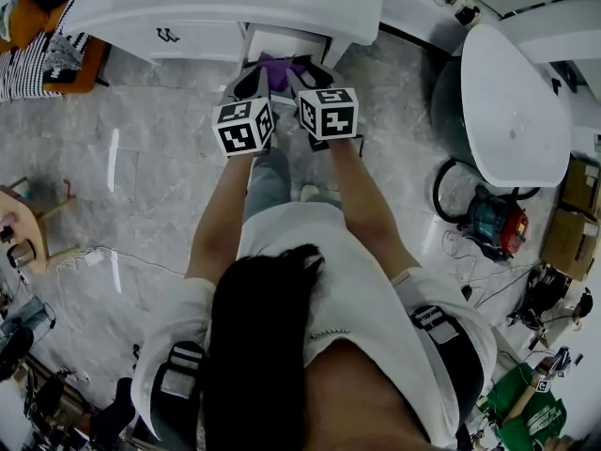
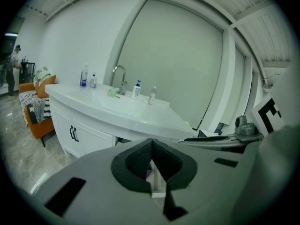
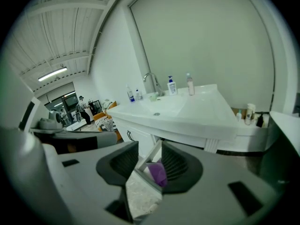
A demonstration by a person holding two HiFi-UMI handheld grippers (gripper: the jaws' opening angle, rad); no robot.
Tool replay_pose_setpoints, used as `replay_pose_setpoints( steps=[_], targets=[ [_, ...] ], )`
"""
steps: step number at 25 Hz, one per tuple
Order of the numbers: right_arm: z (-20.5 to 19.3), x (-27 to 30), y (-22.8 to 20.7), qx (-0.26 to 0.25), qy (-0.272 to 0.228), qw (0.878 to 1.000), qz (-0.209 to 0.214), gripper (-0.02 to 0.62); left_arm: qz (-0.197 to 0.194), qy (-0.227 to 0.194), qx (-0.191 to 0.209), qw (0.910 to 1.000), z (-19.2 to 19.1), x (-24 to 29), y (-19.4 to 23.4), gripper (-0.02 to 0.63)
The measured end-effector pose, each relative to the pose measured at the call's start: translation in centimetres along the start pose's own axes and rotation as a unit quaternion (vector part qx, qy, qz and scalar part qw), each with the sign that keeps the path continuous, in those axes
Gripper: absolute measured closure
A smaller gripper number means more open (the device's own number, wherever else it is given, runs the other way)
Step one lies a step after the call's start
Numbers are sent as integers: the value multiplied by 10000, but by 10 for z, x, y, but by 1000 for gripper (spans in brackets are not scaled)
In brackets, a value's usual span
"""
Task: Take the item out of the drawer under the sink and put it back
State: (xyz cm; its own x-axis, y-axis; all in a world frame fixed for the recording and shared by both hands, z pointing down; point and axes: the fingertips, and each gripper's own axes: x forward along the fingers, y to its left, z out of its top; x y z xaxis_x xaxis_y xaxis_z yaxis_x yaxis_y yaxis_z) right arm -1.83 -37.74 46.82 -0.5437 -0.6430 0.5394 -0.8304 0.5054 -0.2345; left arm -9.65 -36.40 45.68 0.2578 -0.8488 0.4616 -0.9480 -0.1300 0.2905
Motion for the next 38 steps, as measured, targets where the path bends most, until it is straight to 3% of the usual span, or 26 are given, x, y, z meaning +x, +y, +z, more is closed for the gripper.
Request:
replay_pose_setpoints(
  steps=[5, 10, 19, 26, 28, 31, 38],
  targets=[
    [1, 4, -5, 6, 25, 9999, -105, 506, 35, 61, -9, 10000, -3, 3, 4, 601],
    [4, 3, -16, -186, -55, 9984, -523, 572, 29, 109, -19, 9999, -3, 8, 5, 601],
    [-1, 6, -21, -25, 13, 9990, -454, 580, 53, 172, -51, 9998, -7, 13, 3, 601],
    [-18, 31, -14, 284, 255, 9992, -150, 574, 220, 311, -175, 9991, -21, 17, 30, 601],
    [-23, 40, -14, 282, 350, 9988, -194, 549, 242, 379, -252, 9987, -26, 22, 37, 601],
    [-35, 56, -15, 291, 575, 9978, -170, 442, 266, 495, -345, 9978, -34, 31, 46, 601],
    [-63, 98, -16, 363, 1084, 9934, -40, 360, 419, 733, -474, 9953, -49, 53, 82, 601]
  ],
)
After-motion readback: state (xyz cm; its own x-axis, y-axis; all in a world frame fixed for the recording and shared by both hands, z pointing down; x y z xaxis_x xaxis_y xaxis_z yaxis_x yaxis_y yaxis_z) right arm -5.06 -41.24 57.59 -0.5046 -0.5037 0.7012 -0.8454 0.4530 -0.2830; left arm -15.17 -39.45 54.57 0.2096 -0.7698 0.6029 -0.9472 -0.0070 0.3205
